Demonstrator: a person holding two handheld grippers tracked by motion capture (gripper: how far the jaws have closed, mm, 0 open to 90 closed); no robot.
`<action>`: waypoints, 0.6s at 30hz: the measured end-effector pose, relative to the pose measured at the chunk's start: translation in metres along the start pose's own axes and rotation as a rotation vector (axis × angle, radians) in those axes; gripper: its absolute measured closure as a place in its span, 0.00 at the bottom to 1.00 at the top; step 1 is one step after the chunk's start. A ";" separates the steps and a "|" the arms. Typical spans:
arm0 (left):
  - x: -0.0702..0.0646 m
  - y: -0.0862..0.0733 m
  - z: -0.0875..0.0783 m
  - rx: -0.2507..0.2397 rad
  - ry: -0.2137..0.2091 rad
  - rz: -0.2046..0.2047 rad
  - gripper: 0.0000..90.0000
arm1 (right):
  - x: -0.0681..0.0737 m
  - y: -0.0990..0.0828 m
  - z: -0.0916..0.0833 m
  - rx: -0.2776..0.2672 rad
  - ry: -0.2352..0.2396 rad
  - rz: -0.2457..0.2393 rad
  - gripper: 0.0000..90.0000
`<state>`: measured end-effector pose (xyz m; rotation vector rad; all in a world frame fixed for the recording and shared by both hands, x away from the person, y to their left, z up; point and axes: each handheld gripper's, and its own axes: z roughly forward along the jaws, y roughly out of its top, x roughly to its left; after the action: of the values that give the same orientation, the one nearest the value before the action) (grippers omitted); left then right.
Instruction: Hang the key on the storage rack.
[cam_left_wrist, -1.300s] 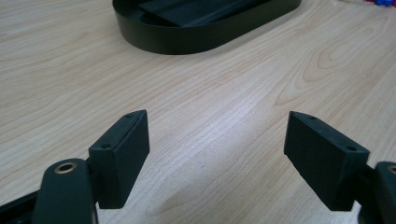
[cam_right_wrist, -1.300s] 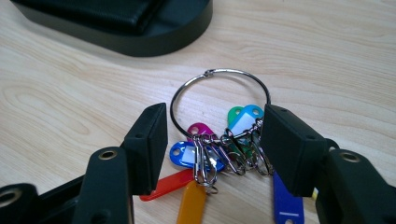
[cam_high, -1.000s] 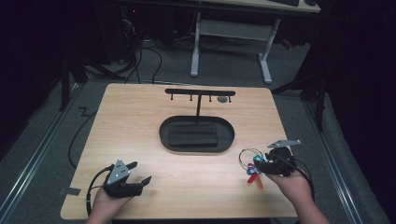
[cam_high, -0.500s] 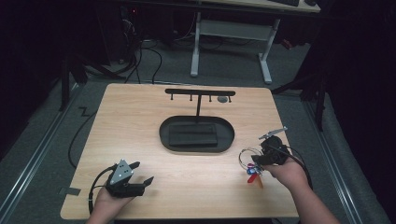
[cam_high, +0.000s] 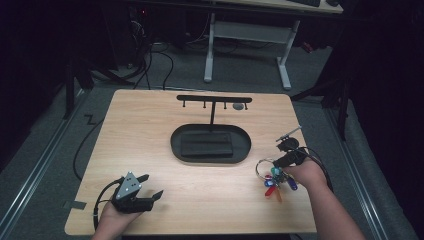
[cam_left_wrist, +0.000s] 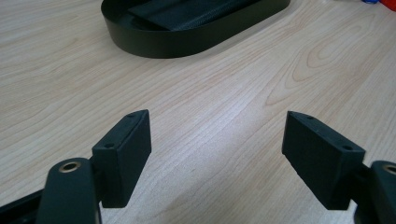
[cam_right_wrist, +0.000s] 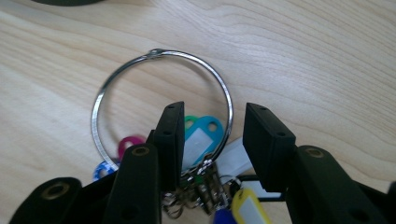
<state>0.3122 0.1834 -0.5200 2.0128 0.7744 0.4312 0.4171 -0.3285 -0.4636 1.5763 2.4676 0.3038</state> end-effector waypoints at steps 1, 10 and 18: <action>0.000 0.000 0.000 0.001 0.001 0.000 0.27 | -0.002 0.001 0.004 0.005 0.006 0.003 0.69; 0.003 -0.002 -0.001 0.006 -0.005 -0.001 0.28 | -0.006 0.008 0.016 0.073 0.026 0.004 0.82; -0.001 0.000 0.002 0.011 -0.021 0.019 0.28 | -0.001 0.014 0.020 0.110 0.003 -0.016 0.85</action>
<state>0.3128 0.1816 -0.5213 2.0332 0.7471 0.4167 0.4348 -0.3220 -0.4791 1.5969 2.5382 0.1715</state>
